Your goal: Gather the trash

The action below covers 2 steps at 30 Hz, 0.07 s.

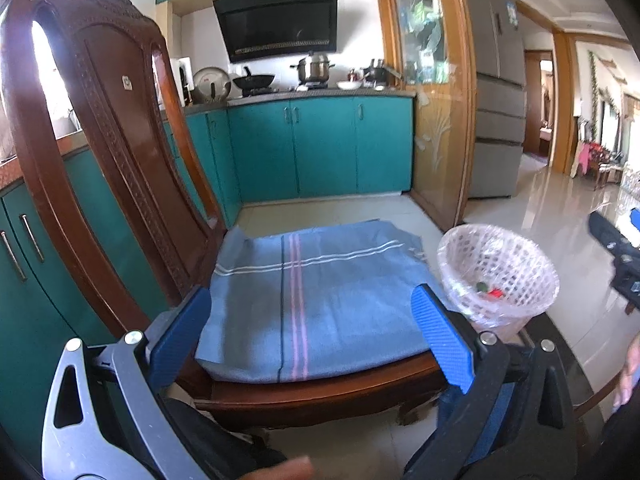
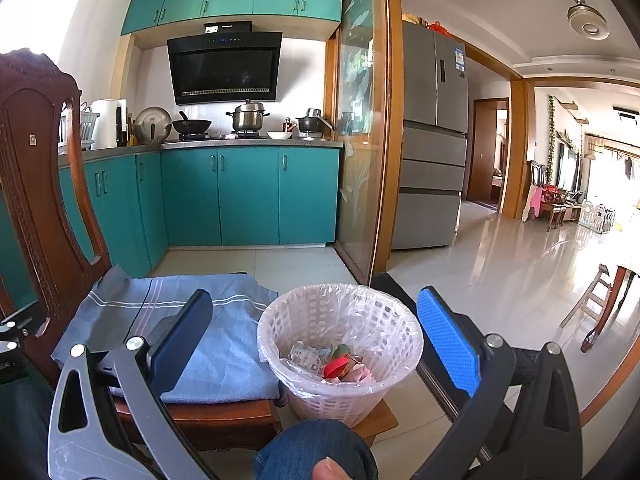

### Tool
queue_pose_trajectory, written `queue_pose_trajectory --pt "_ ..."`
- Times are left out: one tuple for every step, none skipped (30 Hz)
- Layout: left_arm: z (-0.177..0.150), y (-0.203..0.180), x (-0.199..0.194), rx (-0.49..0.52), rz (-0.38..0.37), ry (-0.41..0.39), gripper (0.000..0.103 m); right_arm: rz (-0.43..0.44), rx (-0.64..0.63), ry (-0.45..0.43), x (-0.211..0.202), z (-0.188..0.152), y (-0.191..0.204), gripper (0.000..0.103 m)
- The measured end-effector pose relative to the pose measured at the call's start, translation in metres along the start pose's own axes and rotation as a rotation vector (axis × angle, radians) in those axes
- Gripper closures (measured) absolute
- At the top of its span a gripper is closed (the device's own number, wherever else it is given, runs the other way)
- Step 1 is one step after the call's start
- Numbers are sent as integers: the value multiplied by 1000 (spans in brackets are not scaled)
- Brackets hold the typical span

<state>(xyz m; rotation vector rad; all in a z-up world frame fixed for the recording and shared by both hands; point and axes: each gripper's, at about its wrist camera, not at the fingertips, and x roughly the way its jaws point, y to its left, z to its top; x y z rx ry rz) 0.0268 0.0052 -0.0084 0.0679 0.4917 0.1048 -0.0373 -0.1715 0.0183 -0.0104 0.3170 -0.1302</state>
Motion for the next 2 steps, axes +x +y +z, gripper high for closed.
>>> queue_pose_trajectory --pt "0 3 8 4 12 20 3 4 0 3 1 -1 1 3" --pt "0 5 17 9 26 41 3 16 0 11 2 -1 2 3"
